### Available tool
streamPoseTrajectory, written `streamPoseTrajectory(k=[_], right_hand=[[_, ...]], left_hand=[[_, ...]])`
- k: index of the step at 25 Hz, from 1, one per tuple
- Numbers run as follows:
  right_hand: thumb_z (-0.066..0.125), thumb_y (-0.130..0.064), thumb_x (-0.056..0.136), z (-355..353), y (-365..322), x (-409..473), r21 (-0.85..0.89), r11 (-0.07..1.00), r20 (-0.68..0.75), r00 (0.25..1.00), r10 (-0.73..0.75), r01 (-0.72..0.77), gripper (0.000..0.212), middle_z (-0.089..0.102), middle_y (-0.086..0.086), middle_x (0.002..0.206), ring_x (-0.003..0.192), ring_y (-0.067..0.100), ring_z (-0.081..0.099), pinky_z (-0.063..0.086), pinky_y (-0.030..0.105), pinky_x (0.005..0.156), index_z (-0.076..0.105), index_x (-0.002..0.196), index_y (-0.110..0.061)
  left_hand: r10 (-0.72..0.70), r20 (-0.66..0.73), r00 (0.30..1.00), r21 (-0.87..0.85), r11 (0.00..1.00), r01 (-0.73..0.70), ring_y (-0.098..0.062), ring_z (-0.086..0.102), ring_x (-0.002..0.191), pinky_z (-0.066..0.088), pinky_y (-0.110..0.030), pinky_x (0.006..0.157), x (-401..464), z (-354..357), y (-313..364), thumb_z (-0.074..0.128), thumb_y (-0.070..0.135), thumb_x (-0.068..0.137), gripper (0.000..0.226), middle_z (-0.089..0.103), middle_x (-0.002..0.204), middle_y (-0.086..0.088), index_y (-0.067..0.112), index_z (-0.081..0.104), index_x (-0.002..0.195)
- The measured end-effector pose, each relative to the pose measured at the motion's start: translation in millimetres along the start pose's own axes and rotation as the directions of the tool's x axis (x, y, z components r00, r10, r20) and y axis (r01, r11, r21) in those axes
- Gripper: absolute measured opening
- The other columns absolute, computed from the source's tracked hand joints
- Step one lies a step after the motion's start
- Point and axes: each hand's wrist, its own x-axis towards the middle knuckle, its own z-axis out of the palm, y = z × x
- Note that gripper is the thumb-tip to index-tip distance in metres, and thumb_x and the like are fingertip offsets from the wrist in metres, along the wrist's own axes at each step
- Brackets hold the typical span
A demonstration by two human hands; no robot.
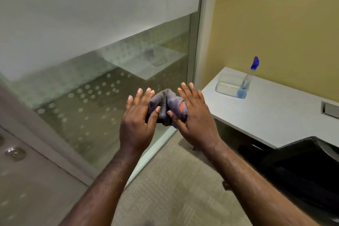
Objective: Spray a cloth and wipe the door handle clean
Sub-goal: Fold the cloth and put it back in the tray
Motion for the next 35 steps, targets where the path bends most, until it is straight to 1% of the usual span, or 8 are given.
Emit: streamPoseTrajectory(k=[2, 7, 11, 17, 22, 25, 31, 35], right_hand=[[0.038, -0.053, 0.095, -7.6, 19.4, 11.5, 0.003, 0.999, -0.034, 0.999, 0.035, -0.035, 0.071, 0.024, 0.008, 0.159, 0.149, 0.017, 0.006, 0.001, 0.032, 0.121, 0.031, 0.149, -0.007], [0.039, -0.052, 0.095, -10.8, 68.1, 52.2, -0.011, 0.995, -0.134, 0.986, 0.097, -0.099, 0.070, 0.027, 0.007, 0.158, 0.148, 0.015, 0.007, 0.001, 0.031, 0.121, 0.032, 0.148, -0.008], [0.038, -0.054, 0.094, 3.8, 108.4, 87.2, -0.025, 0.979, -0.142, 0.970, 0.198, -0.204, 0.071, 0.025, 0.005, 0.159, 0.149, 0.014, 0.007, -0.001, 0.028, 0.120, 0.032, 0.149, -0.009], [0.037, -0.057, 0.093, 21.1, 167.6, 127.9, -0.073, 0.933, -0.168, 0.927, 0.336, -0.351, 0.072, 0.024, 0.002, 0.160, 0.147, 0.006, 0.002, -0.005, 0.022, 0.118, 0.030, 0.150, -0.012], [0.040, -0.055, 0.094, 20.5, 231.6, 152.9, -0.106, 0.892, -0.195, 0.889, 0.415, -0.440, 0.072, 0.026, 0.003, 0.159, 0.148, 0.010, 0.008, 0.008, 0.036, 0.122, 0.032, 0.150, -0.011], [0.038, -0.058, 0.094, 25.2, 279.6, 165.3, -0.098, 0.875, -0.179, 0.874, 0.453, -0.473, 0.073, 0.025, 0.001, 0.160, 0.148, 0.009, 0.006, 0.009, 0.036, 0.122, 0.031, 0.150, -0.013], [0.047, -0.049, 0.095, 30.7, 391.1, 196.0, -0.024, 0.843, -0.168, 0.833, 0.526, -0.537, 0.067, 0.029, 0.004, 0.158, 0.148, 0.014, 0.014, 0.015, 0.036, 0.120, 0.034, 0.148, -0.009], [0.052, -0.046, 0.095, 44.3, 452.6, 204.9, 0.048, 0.788, -0.134, 0.778, 0.614, -0.614, 0.063, 0.041, 0.005, 0.151, 0.143, 0.020, 0.030, 0.031, 0.040, 0.114, 0.039, 0.145, -0.010]], left_hand=[[0.026, -0.004, 1.000, -0.051, 0.998, -0.027, -0.024, 0.041, 0.140, 0.026, -0.048, 0.119, 21.6, 22.8, 6.4, 0.052, 0.024, 0.095, 0.046, 0.055, 0.141, -0.008, 0.004, 0.053, 0.137], [0.097, -0.026, 0.995, -0.160, 0.982, -0.100, -0.022, 0.039, 0.141, 0.023, -0.045, 0.120, 79.9, 80.7, 0.9, 0.053, 0.021, 0.096, 0.044, 0.056, 0.141, -0.008, 0.005, 0.054, 0.137], [0.155, -0.004, 0.988, -0.224, 0.963, -0.152, -0.024, 0.041, 0.139, 0.024, -0.044, 0.120, 124.9, 140.4, -21.3, 0.052, 0.023, 0.096, 0.044, 0.057, 0.140, -0.010, 0.004, 0.055, 0.135], [0.223, 0.066, 0.973, -0.311, 0.931, -0.193, -0.027, 0.044, 0.138, 0.022, -0.041, 0.121, 182.1, 223.2, -40.4, 0.053, 0.025, 0.095, 0.044, 0.060, 0.137, -0.010, 0.005, 0.057, 0.134], [0.302, 0.182, 0.936, -0.334, 0.914, -0.230, -0.025, 0.042, 0.139, 0.022, -0.041, 0.121, 226.0, 287.1, -37.1, 0.050, 0.029, 0.096, 0.046, 0.058, 0.140, -0.008, 0.006, 0.057, 0.136], [0.314, 0.228, 0.922, -0.343, 0.912, -0.225, -0.024, 0.041, 0.140, 0.022, -0.039, 0.121, 248.2, 332.0, -32.2, 0.051, 0.030, 0.096, 0.046, 0.057, 0.140, -0.007, 0.007, 0.056, 0.136], [0.243, 0.344, 0.907, -0.320, 0.938, -0.129, -0.020, 0.039, 0.140, 0.023, -0.038, 0.119, 284.5, 436.9, -14.2, 0.061, 0.025, 0.095, 0.045, 0.057, 0.140, -0.007, 0.008, 0.056, 0.136], [0.209, 0.444, 0.871, -0.294, 0.953, -0.078, -0.017, 0.036, 0.140, 0.020, -0.036, 0.120, 297.6, 500.8, -7.4, 0.060, 0.026, 0.095, 0.044, 0.057, 0.140, -0.007, 0.008, 0.057, 0.136]])
